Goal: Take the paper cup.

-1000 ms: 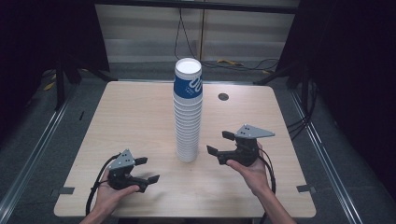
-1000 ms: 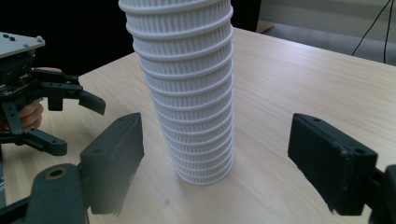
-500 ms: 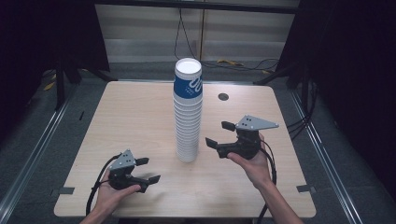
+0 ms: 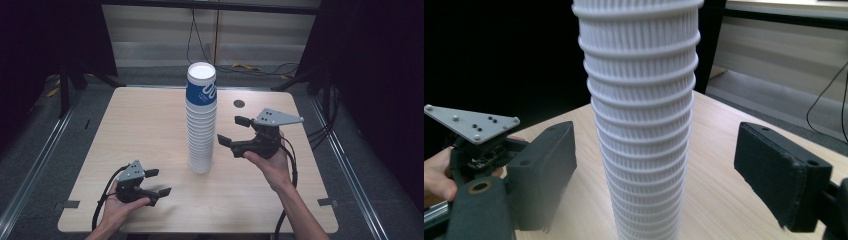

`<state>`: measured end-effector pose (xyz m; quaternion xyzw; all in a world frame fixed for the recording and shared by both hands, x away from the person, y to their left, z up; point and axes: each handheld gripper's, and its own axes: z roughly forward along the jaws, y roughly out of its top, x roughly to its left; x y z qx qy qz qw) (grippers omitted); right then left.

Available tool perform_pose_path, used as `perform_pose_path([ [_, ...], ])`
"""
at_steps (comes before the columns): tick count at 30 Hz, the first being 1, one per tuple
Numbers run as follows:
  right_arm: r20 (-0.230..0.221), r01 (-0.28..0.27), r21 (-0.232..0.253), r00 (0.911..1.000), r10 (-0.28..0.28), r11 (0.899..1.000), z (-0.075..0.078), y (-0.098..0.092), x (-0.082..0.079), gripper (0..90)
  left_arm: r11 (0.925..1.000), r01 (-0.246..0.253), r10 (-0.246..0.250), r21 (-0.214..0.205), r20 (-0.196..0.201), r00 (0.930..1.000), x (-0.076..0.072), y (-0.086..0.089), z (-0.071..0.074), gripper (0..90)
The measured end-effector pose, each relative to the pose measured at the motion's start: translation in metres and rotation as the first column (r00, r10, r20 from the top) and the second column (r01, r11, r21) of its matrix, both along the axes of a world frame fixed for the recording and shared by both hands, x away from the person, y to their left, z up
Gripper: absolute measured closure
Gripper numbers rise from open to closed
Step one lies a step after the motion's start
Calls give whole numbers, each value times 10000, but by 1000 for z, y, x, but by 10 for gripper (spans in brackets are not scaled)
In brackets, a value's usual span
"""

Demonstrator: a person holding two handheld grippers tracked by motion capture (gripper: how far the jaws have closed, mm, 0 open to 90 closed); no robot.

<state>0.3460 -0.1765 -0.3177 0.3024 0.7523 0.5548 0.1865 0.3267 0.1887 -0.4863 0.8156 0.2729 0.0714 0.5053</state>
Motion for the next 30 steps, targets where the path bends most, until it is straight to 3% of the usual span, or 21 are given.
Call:
perform_pose_path([
  [10, 55, -444, -93, 9990, 444, 9990, 22, 7, 9, 157, 9999, -79, 79, -87, -16, 10000, 0, 0, 0, 177],
  [14, 388, -526, 215, 9979, 518, 9984, 36, 4, 7, 179, 10000, -89, 89, -34, 3, 10000, 1, 0, 0, 177],
  [19, 626, -752, 252, 9953, 735, 9968, 53, 10, 11, 155, 9999, -141, 141, -73, -31, 9999, 2, 1, 0, 177],
  [30, 452, -1324, 163, 9903, 1316, 9911, 80, 16, 26, 141, 9995, -315, 314, -58, -172, 9994, 4, 5, -2, 181],
])
